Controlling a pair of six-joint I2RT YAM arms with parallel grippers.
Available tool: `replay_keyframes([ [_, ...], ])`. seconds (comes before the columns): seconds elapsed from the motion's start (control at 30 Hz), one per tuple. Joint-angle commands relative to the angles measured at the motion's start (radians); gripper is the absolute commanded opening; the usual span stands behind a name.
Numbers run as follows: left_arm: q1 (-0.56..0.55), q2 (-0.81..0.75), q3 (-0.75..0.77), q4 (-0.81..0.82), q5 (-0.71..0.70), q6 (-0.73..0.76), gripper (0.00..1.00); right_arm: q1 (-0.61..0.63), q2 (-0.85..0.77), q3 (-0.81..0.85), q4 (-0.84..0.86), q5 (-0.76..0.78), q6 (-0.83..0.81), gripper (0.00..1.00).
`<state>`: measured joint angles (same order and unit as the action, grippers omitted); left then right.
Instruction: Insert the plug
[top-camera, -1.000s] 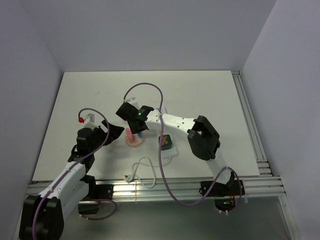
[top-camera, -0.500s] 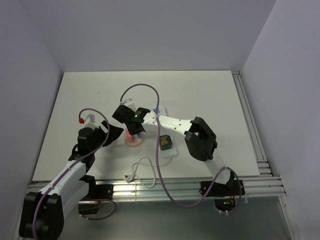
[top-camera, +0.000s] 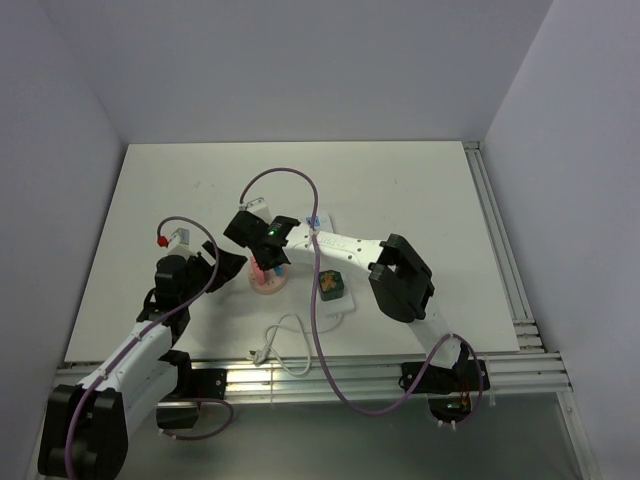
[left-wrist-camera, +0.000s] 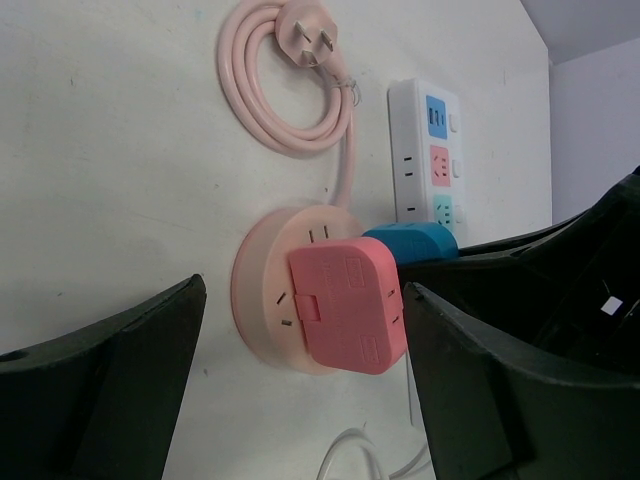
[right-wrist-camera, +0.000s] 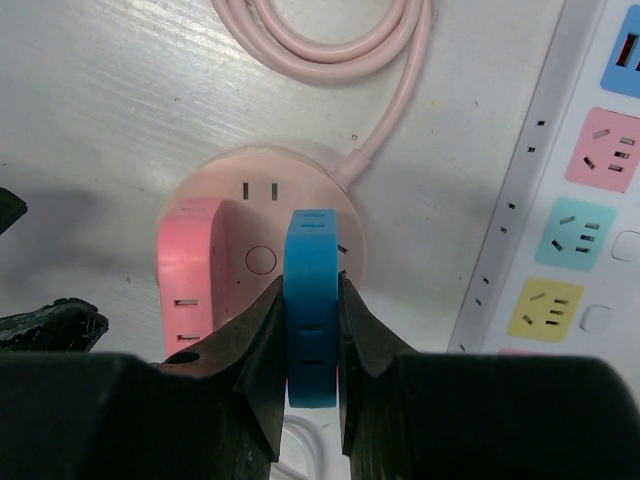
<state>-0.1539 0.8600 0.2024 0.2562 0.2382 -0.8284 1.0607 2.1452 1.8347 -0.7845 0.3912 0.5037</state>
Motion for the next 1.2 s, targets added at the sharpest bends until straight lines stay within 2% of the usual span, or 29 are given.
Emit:
replay_keyframes([
  [0.0,0.005,-0.012,0.020,0.025,0.006,0.011,0.85,0.008,0.044,-0.006,-0.012,-0.025,0.006,0.00],
  [1.17,0.005,-0.006,0.017,0.043,0.027,0.017,0.79,0.015,0.061,-0.083,0.024,-0.048,0.025,0.00],
])
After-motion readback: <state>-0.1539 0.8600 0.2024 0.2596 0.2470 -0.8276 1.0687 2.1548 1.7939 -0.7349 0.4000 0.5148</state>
